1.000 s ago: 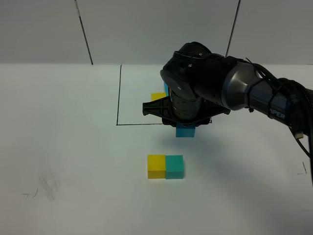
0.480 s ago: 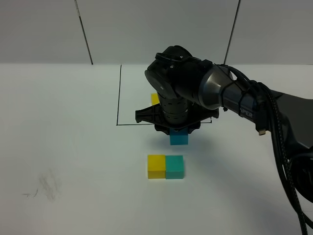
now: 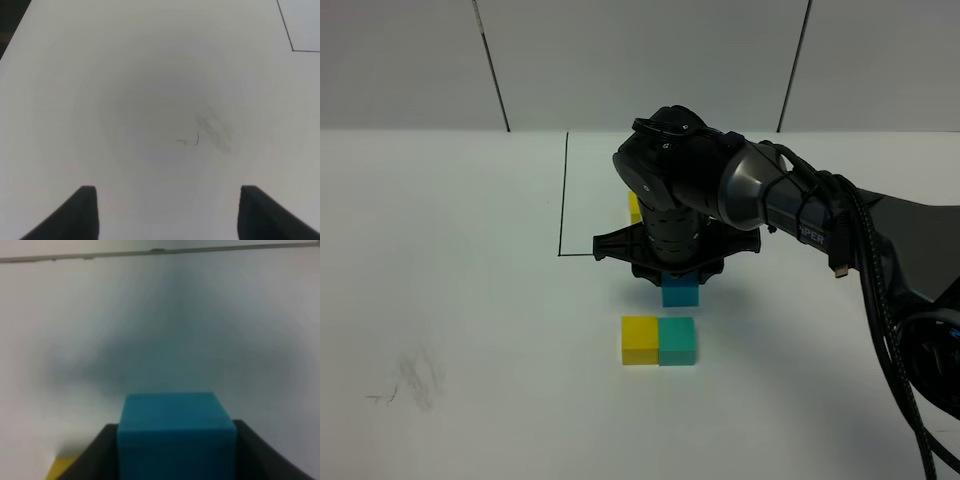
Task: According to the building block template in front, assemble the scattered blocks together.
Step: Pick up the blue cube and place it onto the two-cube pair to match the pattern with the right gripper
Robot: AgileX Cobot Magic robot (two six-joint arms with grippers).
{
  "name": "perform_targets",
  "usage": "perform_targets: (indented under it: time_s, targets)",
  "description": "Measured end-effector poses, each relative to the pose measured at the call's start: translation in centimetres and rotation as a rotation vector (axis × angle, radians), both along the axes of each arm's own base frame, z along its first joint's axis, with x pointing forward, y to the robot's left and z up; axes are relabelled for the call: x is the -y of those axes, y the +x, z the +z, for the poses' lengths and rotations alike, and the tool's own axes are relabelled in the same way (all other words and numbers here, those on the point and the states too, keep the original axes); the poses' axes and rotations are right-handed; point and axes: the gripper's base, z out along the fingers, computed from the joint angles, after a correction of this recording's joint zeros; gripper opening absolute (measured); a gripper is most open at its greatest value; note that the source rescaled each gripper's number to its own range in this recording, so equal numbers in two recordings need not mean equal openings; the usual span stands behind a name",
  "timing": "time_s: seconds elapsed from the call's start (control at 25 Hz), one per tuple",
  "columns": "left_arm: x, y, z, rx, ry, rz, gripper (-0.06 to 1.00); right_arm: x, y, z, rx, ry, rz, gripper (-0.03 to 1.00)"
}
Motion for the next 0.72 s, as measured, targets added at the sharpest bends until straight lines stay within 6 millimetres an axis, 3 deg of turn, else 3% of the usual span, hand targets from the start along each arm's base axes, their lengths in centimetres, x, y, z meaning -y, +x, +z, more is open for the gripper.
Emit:
perform_targets:
  time_s: [0.72]
  targets:
    - [0.0,0.0,0.0,0.0,0.0,0.0,0.36,-0.07,-0.21,-0.66,-0.014,0.016,-0.002,0.27]
